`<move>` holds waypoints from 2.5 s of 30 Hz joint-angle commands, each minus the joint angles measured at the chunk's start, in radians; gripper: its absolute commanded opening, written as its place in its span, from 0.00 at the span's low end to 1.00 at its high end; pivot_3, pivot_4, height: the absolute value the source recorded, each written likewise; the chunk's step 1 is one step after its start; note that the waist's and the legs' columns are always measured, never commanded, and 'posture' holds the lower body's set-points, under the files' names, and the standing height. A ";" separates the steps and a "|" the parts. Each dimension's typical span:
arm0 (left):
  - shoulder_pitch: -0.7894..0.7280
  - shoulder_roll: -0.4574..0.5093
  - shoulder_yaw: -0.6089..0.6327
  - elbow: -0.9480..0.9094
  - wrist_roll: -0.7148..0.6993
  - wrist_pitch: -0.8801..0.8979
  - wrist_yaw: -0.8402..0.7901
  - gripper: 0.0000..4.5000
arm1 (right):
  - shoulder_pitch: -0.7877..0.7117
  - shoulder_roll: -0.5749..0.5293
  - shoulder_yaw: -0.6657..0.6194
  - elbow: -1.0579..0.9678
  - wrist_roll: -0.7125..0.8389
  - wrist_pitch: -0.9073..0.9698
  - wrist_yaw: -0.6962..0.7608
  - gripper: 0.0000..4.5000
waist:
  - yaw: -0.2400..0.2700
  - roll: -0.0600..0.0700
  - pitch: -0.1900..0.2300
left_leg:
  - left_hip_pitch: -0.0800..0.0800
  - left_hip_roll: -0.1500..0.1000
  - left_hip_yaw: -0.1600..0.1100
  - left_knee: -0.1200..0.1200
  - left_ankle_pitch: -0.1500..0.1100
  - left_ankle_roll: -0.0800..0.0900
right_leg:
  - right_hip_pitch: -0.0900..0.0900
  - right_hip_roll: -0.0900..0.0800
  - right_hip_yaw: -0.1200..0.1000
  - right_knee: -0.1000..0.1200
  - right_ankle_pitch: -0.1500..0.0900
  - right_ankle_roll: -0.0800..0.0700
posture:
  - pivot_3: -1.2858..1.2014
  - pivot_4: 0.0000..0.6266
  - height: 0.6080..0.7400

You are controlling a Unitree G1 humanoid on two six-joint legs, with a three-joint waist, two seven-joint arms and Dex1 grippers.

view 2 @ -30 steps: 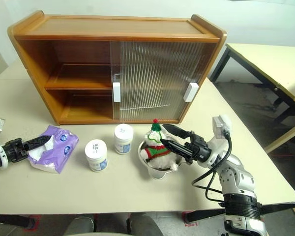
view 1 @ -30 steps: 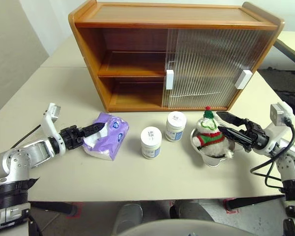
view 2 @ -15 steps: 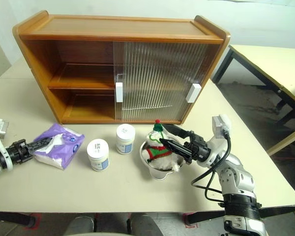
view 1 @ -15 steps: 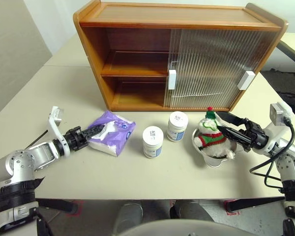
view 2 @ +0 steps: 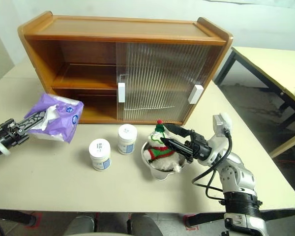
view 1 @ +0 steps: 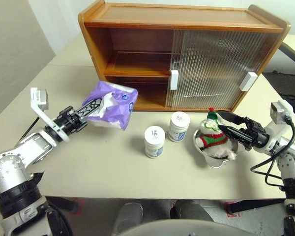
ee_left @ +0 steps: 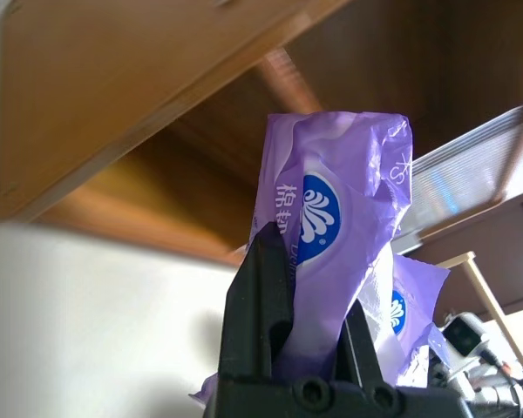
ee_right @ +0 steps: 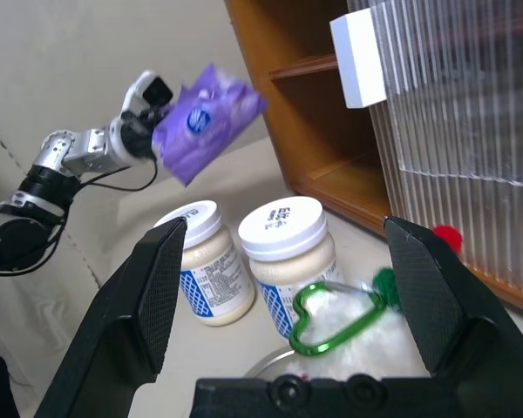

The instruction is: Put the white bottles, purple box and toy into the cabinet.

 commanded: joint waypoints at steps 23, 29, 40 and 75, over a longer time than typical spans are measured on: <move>-0.424 -0.364 -0.319 0.071 0.429 -0.530 0.406 0.00 | 0.011 0.006 0.006 -0.013 -0.008 -0.003 -0.004 1.00 | 0.003 -0.007 0.005 | -0.003 -0.001 0.000 0.002 -0.001 0.003 | 0.005 0.000 0.001 -0.010 0.006 0.017 | 0.48 0.03 1.00; -0.488 -0.415 -0.302 0.159 0.456 -0.602 0.431 0.21 | 0.007 0.007 0.008 -0.009 -0.011 -0.005 -0.003 1.00 | 0.000 -0.007 0.005 | -0.003 -0.001 0.000 0.003 -0.002 0.004 | 0.005 -0.001 0.001 -0.010 0.006 0.017 | 0.48 0.02 1.00; -0.485 -0.421 -0.326 0.148 0.501 -0.604 0.413 1.00 | 0.020 0.013 0.011 -0.019 -0.010 -0.003 -0.006 1.00 | -0.001 -0.007 0.005 | -0.003 -0.002 0.000 0.007 -0.002 0.005 | 0.007 -0.001 0.001 -0.010 0.006 0.018 | 0.48 0.04 1.00; -0.326 -0.144 -0.690 0.180 0.924 -0.744 -0.111 0.01 | 0.022 0.022 0.023 -0.017 -0.008 -0.003 -0.013 1.00 | 0.024 -0.007 0.004 | -0.001 -0.002 0.000 0.010 -0.004 0.012 | 0.009 -0.001 -0.001 -0.007 0.006 0.007 | 0.49 0.03 1.00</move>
